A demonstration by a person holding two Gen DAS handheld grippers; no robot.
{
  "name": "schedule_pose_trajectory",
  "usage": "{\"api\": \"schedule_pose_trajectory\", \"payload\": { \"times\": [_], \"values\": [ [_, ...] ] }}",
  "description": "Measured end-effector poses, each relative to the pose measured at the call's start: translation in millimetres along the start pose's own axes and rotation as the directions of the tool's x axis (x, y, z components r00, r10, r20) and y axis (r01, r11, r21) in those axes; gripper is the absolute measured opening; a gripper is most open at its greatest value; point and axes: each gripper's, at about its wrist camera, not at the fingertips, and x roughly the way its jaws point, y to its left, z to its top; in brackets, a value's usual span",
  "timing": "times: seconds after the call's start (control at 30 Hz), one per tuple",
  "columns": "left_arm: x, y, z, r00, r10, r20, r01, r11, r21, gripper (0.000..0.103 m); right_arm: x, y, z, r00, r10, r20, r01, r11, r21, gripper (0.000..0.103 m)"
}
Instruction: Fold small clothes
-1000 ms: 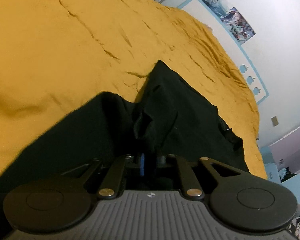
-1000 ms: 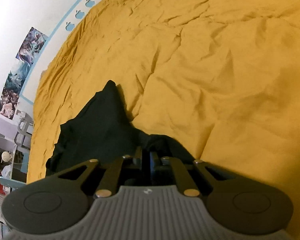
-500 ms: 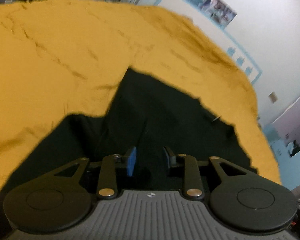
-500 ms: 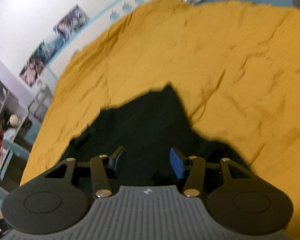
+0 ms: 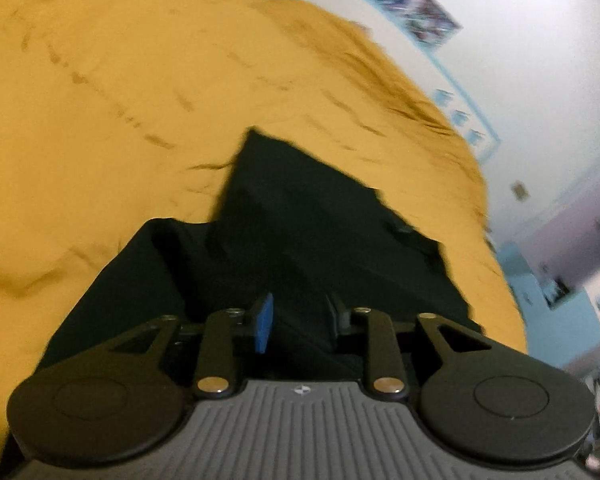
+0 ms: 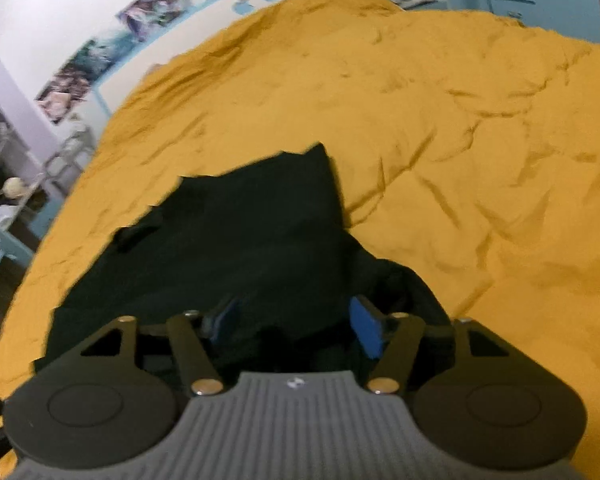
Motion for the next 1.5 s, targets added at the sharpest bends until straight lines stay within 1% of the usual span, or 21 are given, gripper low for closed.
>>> {"api": "schedule_pose_trajectory", "payload": {
  "times": [0.07,0.17,0.23,0.27,0.3,0.37,0.43,0.5,0.6,0.7,0.77,0.83,0.9,0.97,1.1,1.2,1.3,1.33,1.37,1.43,1.5],
  "values": [
    [-24,-12,-9,0.999,-0.040,-0.026,0.042,0.996,0.076,0.031,-28,-4,-5,0.999,0.044,0.006,-0.044,0.999,-0.020,0.060],
    [-62,-21,-35,0.992,-0.105,-0.069,0.115,0.980,0.162,0.033,-68,-3,-21,0.998,0.059,0.016,-0.055,0.985,-0.163,0.060],
    [-87,-20,-50,0.990,-0.121,-0.076,0.133,0.974,0.186,0.040,-92,-4,-32,0.997,0.082,-0.002,-0.080,0.970,-0.228,0.060],
    [-101,-16,-55,0.989,-0.130,-0.069,0.140,0.973,0.185,0.048,-105,-7,-37,0.994,0.105,-0.020,-0.107,0.964,-0.245,0.060],
    [-114,-11,-59,0.989,-0.134,-0.063,0.143,0.974,0.177,0.053,-117,-10,-43,0.992,0.121,-0.037,-0.127,0.958,-0.257,0.060],
    [-140,4,-65,0.989,-0.139,-0.050,0.145,0.977,0.158,0.057,-144,-18,-56,0.987,0.148,-0.066,-0.161,0.944,-0.290,0.063],
    [-165,22,-70,0.991,-0.126,-0.044,0.132,0.979,0.153,0.057,-171,-29,-70,0.985,0.157,-0.077,-0.173,0.929,-0.327,0.063],
    [-187,40,-74,0.993,-0.110,-0.032,0.114,0.977,0.178,0.057,-194,-46,-87,0.980,0.169,-0.103,-0.195,0.915,-0.353,0.064],
    [-213,71,-88,0.996,-0.092,-0.006,0.091,0.977,0.195,0.057,-214,-75,-111,0.973,0.174,-0.155,-0.220,0.906,-0.361,0.064],
    [-221,103,-102,0.997,-0.082,-0.010,0.082,0.987,0.139,0.056,-220,-106,-130,0.967,0.152,-0.202,-0.210,0.929,-0.304,0.064],
    [-222,115,-110,0.995,-0.096,-0.018,0.098,0.990,0.099,0.056,-220,-125,-137,0.955,0.187,-0.231,-0.235,0.950,-0.205,0.062],
    [-220,124,-115,0.991,-0.132,-0.028,0.134,0.990,0.050,0.056,-221,-134,-143,0.942,0.226,-0.249,-0.266,0.954,-0.141,0.062],
    [-216,132,-119,0.986,-0.164,-0.038,0.164,0.986,0.012,0.056,-223,-133,-148,0.941,0.221,-0.254,-0.265,0.953,-0.150,0.062],
    [-213,136,-124,0.984,-0.172,-0.045,0.172,0.985,-0.002,0.056,-223,-128,-152,0.936,0.221,-0.273,-0.274,0.946,-0.174,0.062],
    [-202,136,-130,0.966,-0.240,-0.096,0.239,0.971,-0.023,0.056,-224,-119,-158,0.917,0.251,-0.309,-0.318,0.929,-0.188,0.063],
    [-189,131,-136,0.946,-0.291,-0.140,0.294,0.956,0.000,0.057,-227,-116,-160,0.914,0.274,-0.300,-0.344,0.914,-0.213,0.068],
    [-177,134,-141,0.911,-0.370,-0.184,0.369,0.928,-0.041,0.057,-225,-126,-156,0.900,0.326,-0.288,-0.376,0.917,-0.136,0.068],
    [-176,135,-141,0.902,-0.386,-0.191,0.385,0.922,-0.044,0.057,-223,-131,-155,0.895,0.344,-0.283,-0.385,0.917,-0.105,0.068],
    [-175,133,-140,0.901,-0.388,-0.194,0.389,0.921,-0.033,0.057,-223,-135,-154,0.892,0.359,-0.276,-0.392,0.917,-0.074,0.068],
    [-176,133,-133,0.910,-0.369,-0.188,0.374,0.927,-0.008,0.057,-224,-140,-153,0.895,0.361,-0.262,-0.386,0.921,-0.051,0.067],
    [-176,133,-129,0.898,-0.401,-0.181,0.403,0.915,-0.025,0.057,-226,-140,-153,0.890,0.376,-0.259,-0.401,0.915,-0.048,0.067]
  ]
}}
